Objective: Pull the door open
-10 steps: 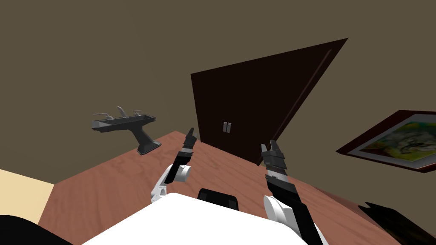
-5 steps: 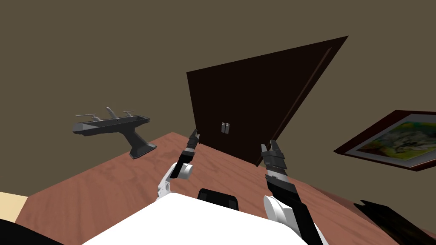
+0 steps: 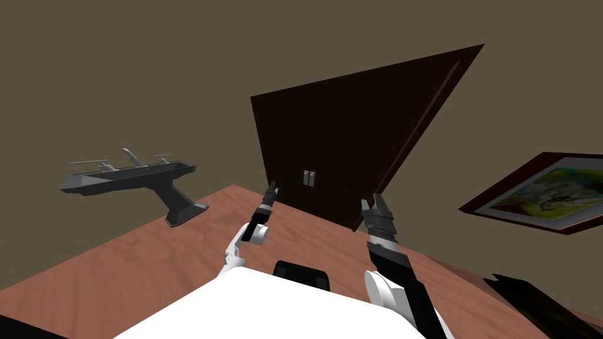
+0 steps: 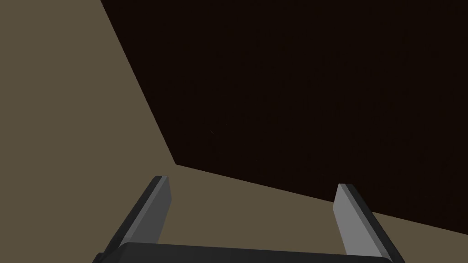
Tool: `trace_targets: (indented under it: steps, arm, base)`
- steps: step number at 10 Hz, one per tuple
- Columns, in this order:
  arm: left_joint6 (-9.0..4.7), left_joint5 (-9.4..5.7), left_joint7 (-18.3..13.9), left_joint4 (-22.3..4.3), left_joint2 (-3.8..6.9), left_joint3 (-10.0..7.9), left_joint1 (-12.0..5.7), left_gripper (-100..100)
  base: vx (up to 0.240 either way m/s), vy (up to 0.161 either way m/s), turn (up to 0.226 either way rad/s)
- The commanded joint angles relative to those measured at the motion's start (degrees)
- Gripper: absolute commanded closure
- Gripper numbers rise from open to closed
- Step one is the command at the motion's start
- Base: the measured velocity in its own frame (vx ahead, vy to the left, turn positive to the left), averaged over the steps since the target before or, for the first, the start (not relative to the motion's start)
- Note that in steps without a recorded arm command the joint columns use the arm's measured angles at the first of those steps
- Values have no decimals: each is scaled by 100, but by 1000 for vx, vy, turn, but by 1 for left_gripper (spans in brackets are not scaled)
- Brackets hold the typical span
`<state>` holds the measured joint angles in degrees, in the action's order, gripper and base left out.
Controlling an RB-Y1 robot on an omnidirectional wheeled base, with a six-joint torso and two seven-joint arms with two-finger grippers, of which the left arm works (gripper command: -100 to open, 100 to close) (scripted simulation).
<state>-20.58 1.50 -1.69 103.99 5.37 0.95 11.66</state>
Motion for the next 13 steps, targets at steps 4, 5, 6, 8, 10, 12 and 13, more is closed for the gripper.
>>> trace_targets:
  steps: [4,5,6,8,10,12,13]
  arm:
    - [16,-72,-96,-808,91,12,-385,-100]
    - [24,-89,-118,-971,110,14,-464,-100]
    - [32,-105,-140,-1134,130,17,-543,-100]
    - [48,-136,-182,-1450,163,23,-697,-100]
    - [63,-167,-225,-1767,197,28,-851,-100]
    - [78,-197,-265,-2064,224,34,-997,-100]
    - [85,-211,-284,-2212,238,37,-1070,-100]
  base:
    - [100,-16,-59]
    - [99,-18,-68]
    - [99,-18,-57]
    - [94,-26,-57]
    - [107,-11,-62]
    - [111,-16,-52]
    - [101,-17,-65]
